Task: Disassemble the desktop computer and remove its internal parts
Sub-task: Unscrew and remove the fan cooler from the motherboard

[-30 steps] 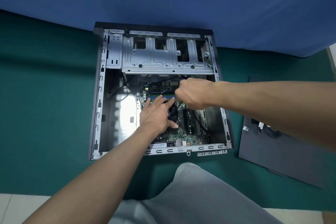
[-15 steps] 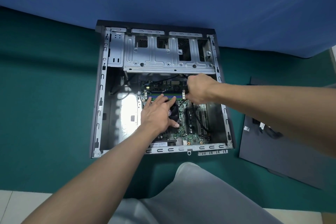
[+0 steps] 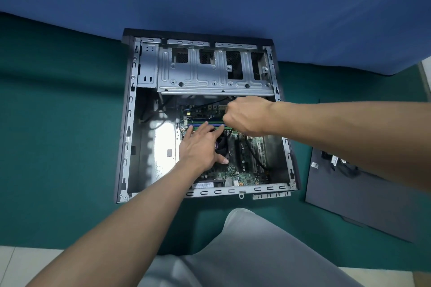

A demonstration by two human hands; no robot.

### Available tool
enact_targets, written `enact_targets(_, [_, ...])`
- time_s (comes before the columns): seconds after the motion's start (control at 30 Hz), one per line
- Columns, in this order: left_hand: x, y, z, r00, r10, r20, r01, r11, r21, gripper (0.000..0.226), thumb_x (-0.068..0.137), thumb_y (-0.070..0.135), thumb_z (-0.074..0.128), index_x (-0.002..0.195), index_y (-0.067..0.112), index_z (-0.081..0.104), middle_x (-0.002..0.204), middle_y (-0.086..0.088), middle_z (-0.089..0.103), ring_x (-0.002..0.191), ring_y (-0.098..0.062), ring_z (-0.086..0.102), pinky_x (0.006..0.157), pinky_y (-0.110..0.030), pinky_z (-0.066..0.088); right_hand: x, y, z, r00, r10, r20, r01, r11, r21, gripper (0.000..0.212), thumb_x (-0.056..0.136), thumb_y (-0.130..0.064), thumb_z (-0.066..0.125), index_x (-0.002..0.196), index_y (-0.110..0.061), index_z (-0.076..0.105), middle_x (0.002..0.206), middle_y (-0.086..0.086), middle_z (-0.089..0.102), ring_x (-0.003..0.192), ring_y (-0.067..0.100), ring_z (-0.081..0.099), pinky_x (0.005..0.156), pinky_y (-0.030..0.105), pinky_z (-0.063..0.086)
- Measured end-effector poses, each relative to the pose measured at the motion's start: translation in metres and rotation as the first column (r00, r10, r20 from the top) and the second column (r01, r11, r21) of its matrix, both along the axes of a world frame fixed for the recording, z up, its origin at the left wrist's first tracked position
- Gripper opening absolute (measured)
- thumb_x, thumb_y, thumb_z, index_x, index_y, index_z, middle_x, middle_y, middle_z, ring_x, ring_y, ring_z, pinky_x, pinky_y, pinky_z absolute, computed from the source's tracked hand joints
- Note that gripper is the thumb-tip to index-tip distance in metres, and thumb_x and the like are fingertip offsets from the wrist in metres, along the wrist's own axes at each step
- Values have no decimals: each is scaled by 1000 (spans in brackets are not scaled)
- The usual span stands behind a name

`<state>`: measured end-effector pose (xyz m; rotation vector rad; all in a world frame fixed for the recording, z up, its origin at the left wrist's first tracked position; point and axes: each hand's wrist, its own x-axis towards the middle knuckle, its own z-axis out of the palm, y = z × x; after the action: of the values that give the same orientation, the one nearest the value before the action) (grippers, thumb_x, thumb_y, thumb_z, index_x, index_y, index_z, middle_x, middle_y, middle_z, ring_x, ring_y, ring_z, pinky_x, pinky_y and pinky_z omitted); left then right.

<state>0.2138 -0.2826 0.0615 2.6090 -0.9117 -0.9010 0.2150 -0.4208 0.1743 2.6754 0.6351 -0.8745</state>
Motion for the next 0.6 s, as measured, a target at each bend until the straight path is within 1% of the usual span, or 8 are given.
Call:
enact_targets(0.07, [0,1,0,1000,-3,-2,3,1000,6,101,74,58,71,153,33,14,160,3,18,148,-11,1,120,-40,-6,-6,-4,2,991,-135,-11,135,991,20,19,88,-6,54,71,-11,46,61,4,38,64,29,51,53,33,40])
enact_targets(0.17, [-1,1,1,1000,-18,10,18,1000,18,100,75,59,69,153,33,11,161,3,16,148,-11,0,119,-40,-7,-25,-6,4,915,-404,-20,401,899,175,15,92,-22,58,82,-16,49,81,11,52,77,33,56,62,34,41])
enact_targets(0.23, [-2,1,2,999,-34,17,33,999,19,100,77,60,67,153,32,9,161,1,15,149,-13,-1,118,-40,-6,-37,-11,0,800,-600,-19,576,759,301,10,90,-24,61,92,-16,54,94,12,58,89,35,57,68,35,42])
enact_targets(0.3, [-3,2,2,998,-55,32,54,998,17,100,79,61,65,154,30,6,161,0,14,149,-15,-1,119,-40,-5,-49,-16,-4,652,-758,-30,693,579,430,12,87,-24,65,82,-25,55,90,8,62,93,31,54,74,35,45])
enact_targets(0.37, [-4,3,2,996,-71,45,71,997,11,100,80,64,61,154,28,5,161,-1,12,149,-16,-2,120,-39,-3,-64,-18,-8,503,-862,-68,753,398,524,21,83,-24,72,71,-31,56,79,1,62,93,26,52,78,34,47])
enact_targets(0.47, [-6,3,2,996,-64,57,65,998,-11,100,79,68,59,154,26,8,161,-3,12,149,-18,-1,119,-38,-1,-88,-16,-18,326,-936,-129,766,182,616,14,81,-24,75,76,-34,67,86,-2,65,92,17,48,76,21,40])
enact_targets(0.53, [-8,3,2,997,-47,64,49,998,-33,100,78,67,61,154,24,11,161,-3,15,149,-19,2,119,-37,0,-102,-13,-24,289,-951,-108,733,147,664,10,81,-22,74,81,-31,71,77,-9,63,78,12,53,67,13,36])
enact_targets(0.6, [-8,3,2,997,-34,68,37,998,-55,100,77,65,63,154,23,14,160,-4,18,149,-20,5,119,-37,2,-111,-10,-30,288,-954,-87,702,149,697,9,81,-18,72,82,-27,70,69,-11,60,67,13,56,64,14,38])
